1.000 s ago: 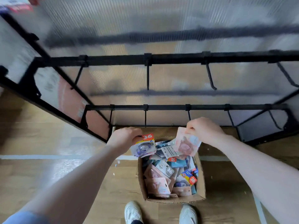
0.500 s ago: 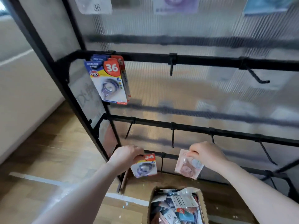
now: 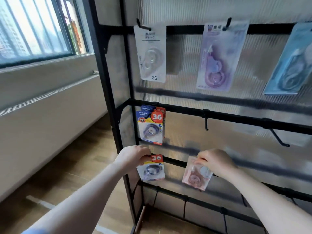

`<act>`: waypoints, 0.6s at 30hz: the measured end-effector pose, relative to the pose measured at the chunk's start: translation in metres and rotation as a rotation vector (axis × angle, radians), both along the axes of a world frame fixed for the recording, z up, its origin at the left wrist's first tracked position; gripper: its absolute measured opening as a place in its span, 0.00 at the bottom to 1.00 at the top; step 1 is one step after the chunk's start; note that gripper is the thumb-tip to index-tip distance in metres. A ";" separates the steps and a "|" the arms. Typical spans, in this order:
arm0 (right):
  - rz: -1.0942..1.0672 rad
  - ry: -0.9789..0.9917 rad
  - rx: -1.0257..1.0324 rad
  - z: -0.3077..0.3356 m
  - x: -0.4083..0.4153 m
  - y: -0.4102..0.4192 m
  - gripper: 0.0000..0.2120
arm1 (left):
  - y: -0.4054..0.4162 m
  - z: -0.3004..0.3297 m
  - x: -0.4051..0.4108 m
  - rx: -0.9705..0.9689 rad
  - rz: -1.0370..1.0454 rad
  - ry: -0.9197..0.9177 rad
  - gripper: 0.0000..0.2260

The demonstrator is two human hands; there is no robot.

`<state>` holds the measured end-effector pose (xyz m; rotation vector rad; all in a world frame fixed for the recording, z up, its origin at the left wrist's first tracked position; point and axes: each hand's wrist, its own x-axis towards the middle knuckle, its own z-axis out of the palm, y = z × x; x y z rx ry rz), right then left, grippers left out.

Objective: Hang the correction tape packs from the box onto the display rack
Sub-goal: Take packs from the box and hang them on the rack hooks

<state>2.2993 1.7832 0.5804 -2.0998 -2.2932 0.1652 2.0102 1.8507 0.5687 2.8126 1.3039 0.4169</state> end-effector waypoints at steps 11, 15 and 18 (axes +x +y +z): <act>0.056 -0.029 0.104 0.044 -0.027 0.019 0.14 | 0.033 0.075 -0.019 0.207 -0.014 -0.218 0.11; 0.065 -0.049 0.112 0.054 -0.030 0.020 0.12 | 0.045 0.088 -0.017 0.259 -0.043 -0.232 0.14; 0.076 -0.057 0.104 0.058 -0.030 0.020 0.12 | 0.052 0.091 -0.014 0.310 -0.059 -0.260 0.17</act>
